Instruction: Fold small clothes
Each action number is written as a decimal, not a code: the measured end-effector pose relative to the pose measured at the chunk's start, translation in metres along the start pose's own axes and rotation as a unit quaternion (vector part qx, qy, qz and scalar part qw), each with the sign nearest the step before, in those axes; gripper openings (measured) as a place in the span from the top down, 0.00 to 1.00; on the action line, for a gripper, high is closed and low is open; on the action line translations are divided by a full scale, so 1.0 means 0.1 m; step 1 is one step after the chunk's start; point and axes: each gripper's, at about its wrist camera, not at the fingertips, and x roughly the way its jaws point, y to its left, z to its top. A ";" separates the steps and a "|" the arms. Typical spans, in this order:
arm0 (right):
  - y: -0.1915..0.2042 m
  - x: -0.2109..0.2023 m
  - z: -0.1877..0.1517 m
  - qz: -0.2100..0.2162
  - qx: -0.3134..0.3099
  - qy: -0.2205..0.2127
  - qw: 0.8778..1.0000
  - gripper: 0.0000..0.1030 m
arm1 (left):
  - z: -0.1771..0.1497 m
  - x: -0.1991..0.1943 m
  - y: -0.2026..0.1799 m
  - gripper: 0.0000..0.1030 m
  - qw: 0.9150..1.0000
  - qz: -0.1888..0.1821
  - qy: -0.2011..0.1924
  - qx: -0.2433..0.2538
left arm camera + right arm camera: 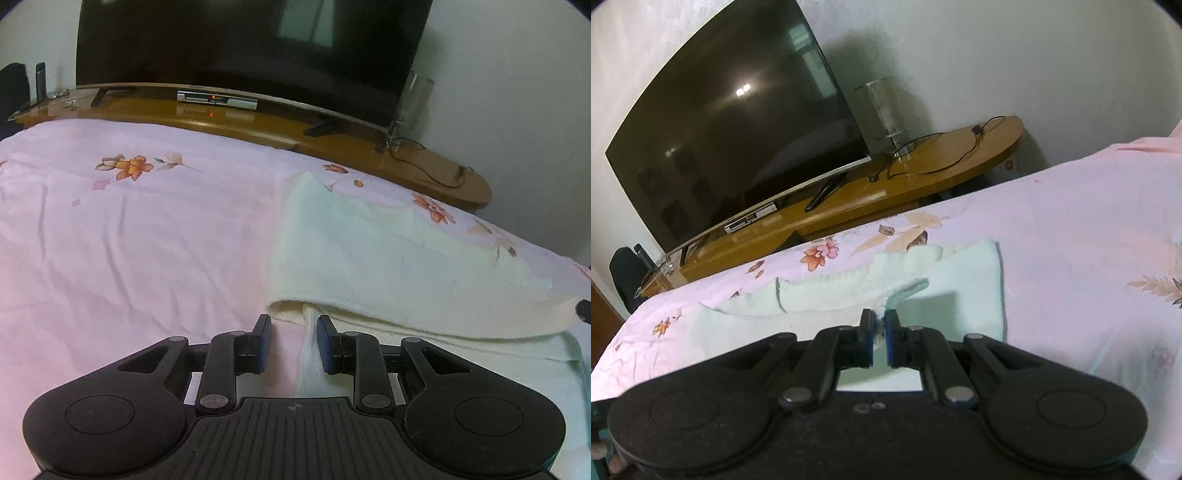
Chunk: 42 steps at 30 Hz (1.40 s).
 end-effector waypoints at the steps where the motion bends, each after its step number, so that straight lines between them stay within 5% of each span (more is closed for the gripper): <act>1: -0.01 0.00 0.00 0.001 0.004 -0.001 1.000 0.93 | 0.01 0.02 0.01 0.75 1.000 0.006 0.001 -0.003; 14: -0.10 -0.04 0.03 0.002 0.009 -0.011 1.000 0.93 | 0.12 0.10 0.04 0.75 0.999 -0.029 -0.007 -0.035; 23: -0.17 -0.12 0.00 -0.022 0.018 -0.022 0.999 0.93 | 0.10 0.22 -0.04 0.72 1.000 -0.006 0.005 0.007; 30: -0.40 -0.13 -0.05 -0.064 0.018 -0.001 0.998 0.93 | 0.11 0.23 -0.02 0.71 1.000 -0.018 0.011 0.017; 42: -0.44 -0.13 -0.16 -0.073 0.017 0.007 0.997 0.93 | 0.13 0.25 0.07 0.71 0.999 -0.044 0.019 0.019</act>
